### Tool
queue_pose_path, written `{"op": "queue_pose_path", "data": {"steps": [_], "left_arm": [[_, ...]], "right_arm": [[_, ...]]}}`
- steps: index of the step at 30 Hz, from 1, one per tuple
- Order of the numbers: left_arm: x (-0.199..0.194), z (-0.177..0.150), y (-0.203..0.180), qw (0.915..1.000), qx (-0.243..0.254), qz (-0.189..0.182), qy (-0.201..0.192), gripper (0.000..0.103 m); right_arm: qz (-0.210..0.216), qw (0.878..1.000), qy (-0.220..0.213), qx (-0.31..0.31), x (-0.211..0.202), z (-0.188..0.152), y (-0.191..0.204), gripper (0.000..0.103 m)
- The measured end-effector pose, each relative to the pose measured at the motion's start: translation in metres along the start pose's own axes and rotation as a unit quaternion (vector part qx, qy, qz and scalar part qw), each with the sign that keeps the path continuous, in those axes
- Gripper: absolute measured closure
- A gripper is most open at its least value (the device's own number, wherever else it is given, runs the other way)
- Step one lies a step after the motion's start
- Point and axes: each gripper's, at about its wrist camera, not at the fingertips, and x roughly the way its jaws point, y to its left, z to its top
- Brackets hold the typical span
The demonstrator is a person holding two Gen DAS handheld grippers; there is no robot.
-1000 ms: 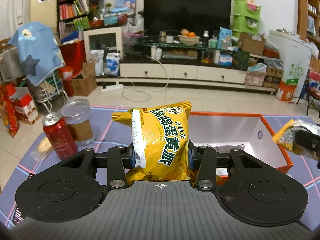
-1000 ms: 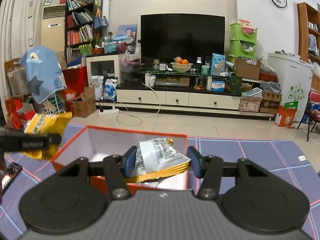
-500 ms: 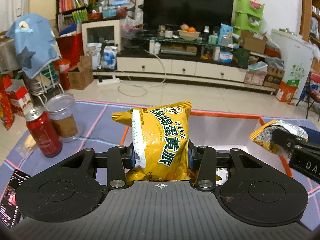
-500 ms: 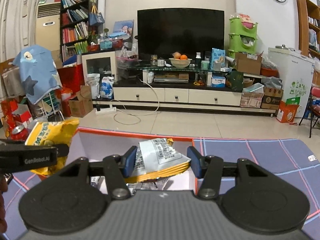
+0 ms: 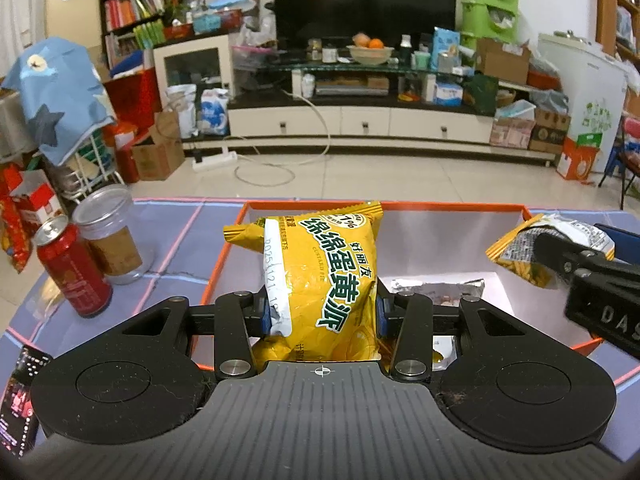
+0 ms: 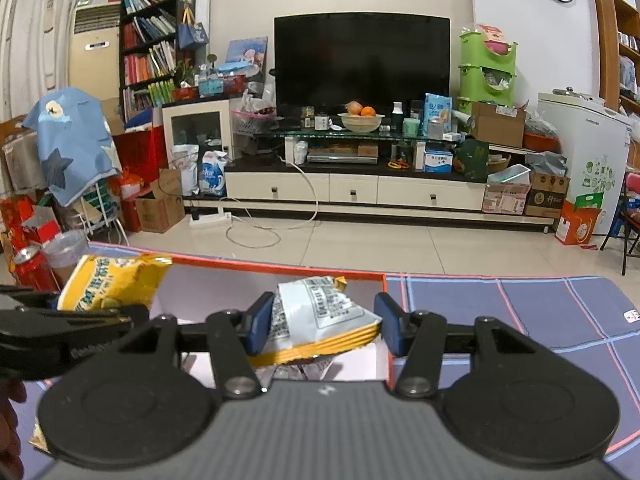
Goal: Organize snacks
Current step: 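Carry the yellow bag and silver-yellow packet over the orange box with both tools, then open both tools to release the packets into the orange box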
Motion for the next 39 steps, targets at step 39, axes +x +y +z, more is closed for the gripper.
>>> {"op": "queue_pose_path", "data": {"steps": [39], "left_arm": [[0.020, -0.004, -0.005, 0.9998, 0.005, -0.001, 0.018, 0.091]], "right_arm": [[-0.002, 1.000, 0.013, -0.015, 0.010, -0.004, -0.004, 0.048]]}}
